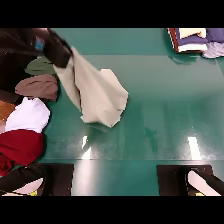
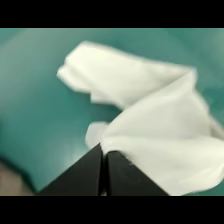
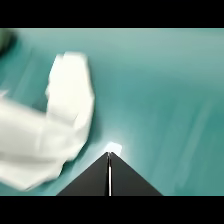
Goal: Fold the shirts.
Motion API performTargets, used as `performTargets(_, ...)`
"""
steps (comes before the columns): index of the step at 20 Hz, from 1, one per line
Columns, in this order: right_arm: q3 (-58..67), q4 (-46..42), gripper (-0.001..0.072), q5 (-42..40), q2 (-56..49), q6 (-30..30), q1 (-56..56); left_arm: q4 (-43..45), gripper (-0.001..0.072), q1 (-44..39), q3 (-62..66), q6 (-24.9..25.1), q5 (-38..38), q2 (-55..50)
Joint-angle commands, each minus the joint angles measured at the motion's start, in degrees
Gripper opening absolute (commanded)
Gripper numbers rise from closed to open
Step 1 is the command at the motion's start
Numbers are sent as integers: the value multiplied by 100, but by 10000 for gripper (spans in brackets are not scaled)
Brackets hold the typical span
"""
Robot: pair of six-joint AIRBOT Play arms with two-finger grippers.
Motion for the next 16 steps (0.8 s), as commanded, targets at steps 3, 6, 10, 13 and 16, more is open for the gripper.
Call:
performTargets(3, -828, 15, 431, -192, -1123, 2, 1071, 702, 24, 885, -1073, -393, -98, 46)
performTargets(6, -1714, 24, 524, -1318, -1849, -9, 1838, 684, 24, 1246, -1073, -546, -74, 46)
performTargets(10, -2000, 72, 524, -2603, -3058, -319, 2778, 544, 24, 1246, -1073, -538, 96, 42)
performTargets(13, -1379, 72, 523, -2629, -3963, -363, 3252, 546, 24, 1246, -1073, -538, 192, 42)
performTargets(16, -551, 68, 523, -2649, -4603, -354, 3436, 546, 24, 1246, -1073, -538, 184, 42)
